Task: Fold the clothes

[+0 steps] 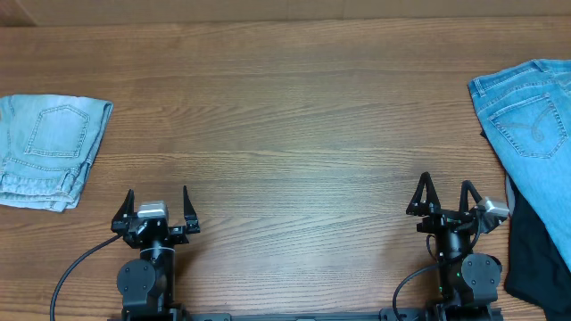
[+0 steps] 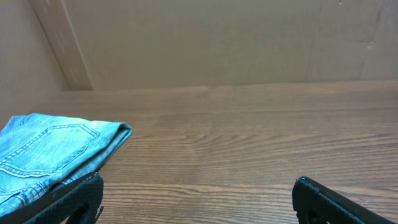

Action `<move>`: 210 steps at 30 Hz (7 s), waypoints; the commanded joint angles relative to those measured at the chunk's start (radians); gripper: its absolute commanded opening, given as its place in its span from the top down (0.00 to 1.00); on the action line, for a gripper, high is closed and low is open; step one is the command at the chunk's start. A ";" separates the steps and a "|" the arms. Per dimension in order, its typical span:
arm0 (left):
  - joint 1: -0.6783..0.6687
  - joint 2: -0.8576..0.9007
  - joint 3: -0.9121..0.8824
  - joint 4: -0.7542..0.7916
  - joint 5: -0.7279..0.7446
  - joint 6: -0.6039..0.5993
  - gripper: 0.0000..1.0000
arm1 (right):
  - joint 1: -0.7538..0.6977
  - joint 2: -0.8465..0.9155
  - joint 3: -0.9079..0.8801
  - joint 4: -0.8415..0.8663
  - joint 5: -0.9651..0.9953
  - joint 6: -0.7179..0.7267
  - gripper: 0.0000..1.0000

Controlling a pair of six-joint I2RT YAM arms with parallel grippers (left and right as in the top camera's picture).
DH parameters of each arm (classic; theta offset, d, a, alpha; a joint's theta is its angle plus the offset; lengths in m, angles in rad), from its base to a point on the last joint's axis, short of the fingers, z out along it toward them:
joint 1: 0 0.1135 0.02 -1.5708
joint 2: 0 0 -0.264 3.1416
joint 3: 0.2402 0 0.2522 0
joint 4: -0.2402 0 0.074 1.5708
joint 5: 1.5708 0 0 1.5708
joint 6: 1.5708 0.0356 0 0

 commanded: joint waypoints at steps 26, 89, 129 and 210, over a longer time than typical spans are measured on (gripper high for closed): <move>0.005 -0.009 -0.003 0.002 0.008 0.019 0.00 | -0.003 -0.010 -0.010 0.005 -0.004 -0.006 0.00; 0.005 -0.009 -0.003 0.002 0.008 0.019 0.00 | -0.003 -0.010 -0.010 0.004 -0.004 -0.006 0.00; 0.005 -0.009 -0.003 0.002 0.008 0.019 0.00 | -0.003 0.105 0.312 0.003 0.168 0.040 0.00; 0.005 -0.009 -0.003 0.002 0.008 0.019 0.00 | -0.398 2.500 2.000 -0.740 -0.124 -0.935 0.66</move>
